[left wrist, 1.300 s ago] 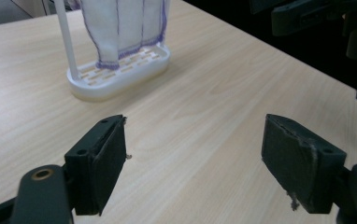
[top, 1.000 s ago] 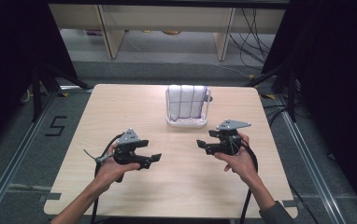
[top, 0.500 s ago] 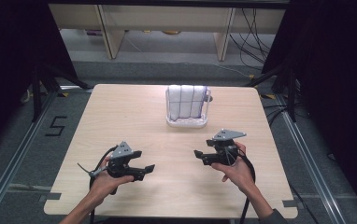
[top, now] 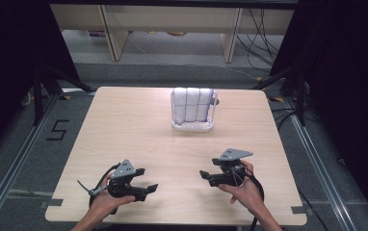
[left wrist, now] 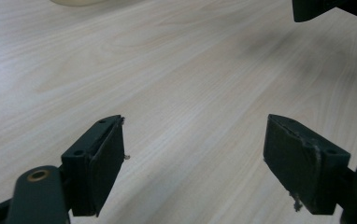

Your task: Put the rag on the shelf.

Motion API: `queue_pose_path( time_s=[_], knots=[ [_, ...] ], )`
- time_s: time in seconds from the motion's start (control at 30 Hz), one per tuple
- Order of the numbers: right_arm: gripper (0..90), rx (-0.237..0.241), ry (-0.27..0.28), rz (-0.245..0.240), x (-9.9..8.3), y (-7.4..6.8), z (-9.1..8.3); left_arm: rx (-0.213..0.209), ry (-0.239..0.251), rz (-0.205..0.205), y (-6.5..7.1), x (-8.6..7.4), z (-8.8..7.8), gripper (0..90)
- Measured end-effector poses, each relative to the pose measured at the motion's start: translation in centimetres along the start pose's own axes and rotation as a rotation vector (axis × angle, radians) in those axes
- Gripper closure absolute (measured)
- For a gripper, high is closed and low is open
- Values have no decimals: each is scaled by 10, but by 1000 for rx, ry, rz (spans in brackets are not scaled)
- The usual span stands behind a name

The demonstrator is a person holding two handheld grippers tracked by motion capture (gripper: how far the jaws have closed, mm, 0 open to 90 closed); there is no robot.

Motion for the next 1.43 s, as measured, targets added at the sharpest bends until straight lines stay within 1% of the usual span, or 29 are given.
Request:
queue_pose_path(
  time_s=[0.03,0.07,0.1,0.13,0.17,0.2,0.23,0.27,0.3,0.37,0.5,0.53,0.57,0.6,0.63,0.67,0.7,0.73,0.8,0.9,0.97,1.0,1.13,1.27,1.3,1.33,1.37,1.4,1.43],
  knots=[
    [300,-7,13,-14,0,1,0,-4,-5,-1,1,-2,-1,204],
    [293,-2,3,-11,-2,-1,-2,1,-4,-2,2,-3,-1,204],
    [290,-5,11,-13,-3,-2,-2,4,-6,3,3,-5,-1,204],
    [286,4,0,11,-5,-6,-3,0,-1,-3,5,-6,-1,203],
    [280,-1,1,-9,-8,-5,-4,-4,12,-8,6,-6,-1,203],
    [277,-2,5,-5,-9,-5,-4,-2,-8,2,6,-9,-3,203],
    [274,10,-8,26,-12,-10,-5,7,-9,-6,8,-10,-3,203],
    [261,9,-6,6,-15,-9,-5,2,-2,3,9,-11,-3,203],
    [241,27,-2,4,-17,-12,-5,5,-10,1,9,-13,-2,203],
    [235,26,-5,1,-20,-14,-7,4,-10,-2,12,-17,0,203],
    [204,41,4,-1,-26,-22,-13,-3,-32,24,20,-22,-1,198],
    [191,53,-6,25,-29,-27,-14,-12,-30,29,21,-22,-1,196],
    [179,54,-13,23,-32,-28,-15,0,-31,35,21,-23,-2,195],
    [175,49,-19,-3,-35,-27,-15,-2,-32,30,23,-24,-2,194],
    [176,47,-26,-5,-39,-28,-15,-1,-20,26,24,-24,-2,193],
    [175,50,-31,-18,-41,-29,-15,-8,-40,29,24,-27,-3,190],
    [175,51,-40,-15,-44,-31,-16,-6,-33,22,25,-27,-2,188],
    [174,52,-34,-7,-45,-33,-16,-10,-37,36,26,-28,-2,186],
    [170,55,-49,-15,-49,-36,-17,-17,-54,49,26,-31,0,183],
    [170,48,-65,-29,-52,-38,-15,-11,-52,48,25,-31,1,175],
    [170,47,-76,-33,-53,-40,-15,-9,-56,37,23,-31,1,165],
    [169,51,-74,-46,-53,-40,-14,-11,-52,32,23,-31,2,160],
    [167,46,-83,-47,-54,-39,-14,-13,-68,68,23,-33,2,150],
    [167,43,-87,-49,-55,-39,-13,-16,-64,63,24,-32,3,148],
    [167,42,-85,-52,-54,-39,-12,-10,-68,71,22,-32,2,148],
    [167,47,-94,-39,-55,-41,-13,-6,-72,69,21,-33,2,148],
    [167,50,-99,-39,-56,-41,-13,1,-63,64,20,-32,3,148],
    [167,52,-90,-55,-55,-41,-12,10,-73,73,18,-32,2,148],
    [167,59,-89,-60,-55,-41,-11,2,-74,63,18,-32,2,148]
  ],
)
Point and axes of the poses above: each handheld gripper's, and its own axes: z roughly forward along the jaws, x roughly out of its top, y roughly to its right, the point moved 10 cm from there along z, roughly forward along the jaws, and after that the axes turned 10 degrees about -z, right-handed, at the moved point
